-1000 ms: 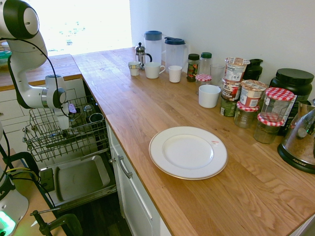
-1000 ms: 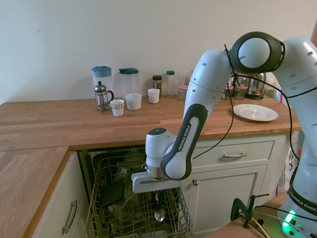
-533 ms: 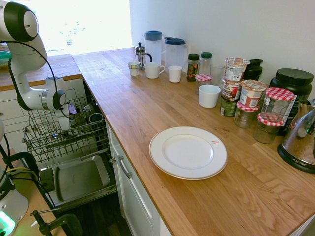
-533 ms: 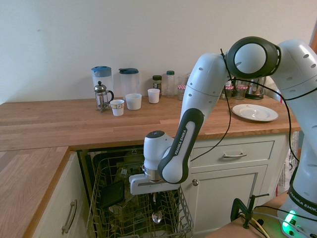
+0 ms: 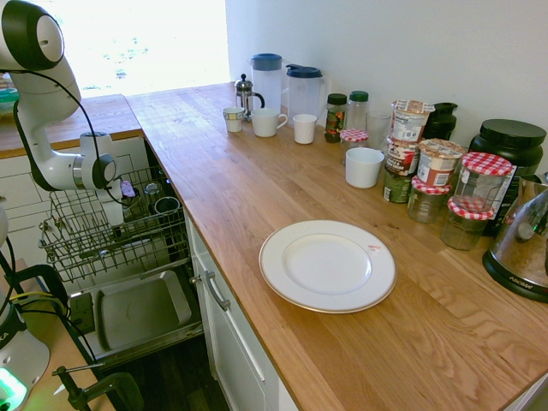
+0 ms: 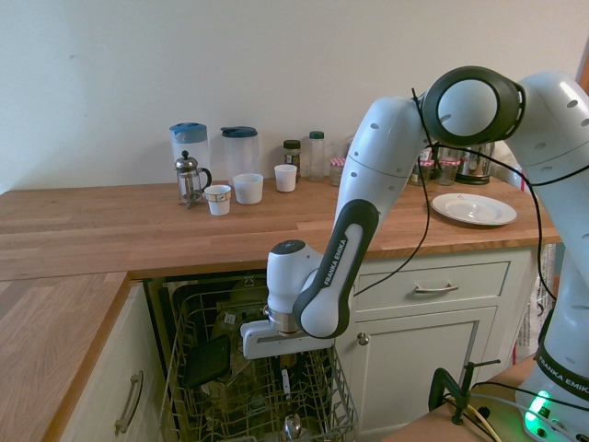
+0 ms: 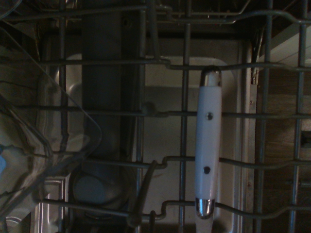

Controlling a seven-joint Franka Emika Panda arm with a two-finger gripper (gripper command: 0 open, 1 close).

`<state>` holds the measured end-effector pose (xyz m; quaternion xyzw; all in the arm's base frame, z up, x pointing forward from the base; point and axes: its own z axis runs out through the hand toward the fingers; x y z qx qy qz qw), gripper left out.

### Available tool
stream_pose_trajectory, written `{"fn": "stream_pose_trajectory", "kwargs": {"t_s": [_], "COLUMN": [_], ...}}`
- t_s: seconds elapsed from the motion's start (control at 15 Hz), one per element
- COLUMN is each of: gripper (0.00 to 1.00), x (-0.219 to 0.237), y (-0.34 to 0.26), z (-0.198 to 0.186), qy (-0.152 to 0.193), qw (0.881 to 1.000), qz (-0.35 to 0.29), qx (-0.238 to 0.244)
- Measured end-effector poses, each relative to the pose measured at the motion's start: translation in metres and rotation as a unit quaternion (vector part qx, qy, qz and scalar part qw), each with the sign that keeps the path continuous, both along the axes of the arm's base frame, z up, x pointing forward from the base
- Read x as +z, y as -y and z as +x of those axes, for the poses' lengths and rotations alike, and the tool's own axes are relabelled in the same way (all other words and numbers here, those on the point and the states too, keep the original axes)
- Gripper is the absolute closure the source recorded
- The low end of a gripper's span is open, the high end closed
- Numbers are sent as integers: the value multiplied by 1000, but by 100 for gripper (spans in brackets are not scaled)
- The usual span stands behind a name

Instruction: Put the spoon in the dishwasher

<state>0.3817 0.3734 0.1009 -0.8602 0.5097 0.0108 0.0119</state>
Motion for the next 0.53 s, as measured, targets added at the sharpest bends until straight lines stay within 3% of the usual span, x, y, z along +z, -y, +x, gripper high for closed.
{"fn": "stream_pose_trajectory", "kwargs": {"t_s": [0.53], "gripper": [0], "x": [119], "y": [-21], "z": [-9], "qy": [33], "qw": [999], "qz": [-1], "qx": [7]}}
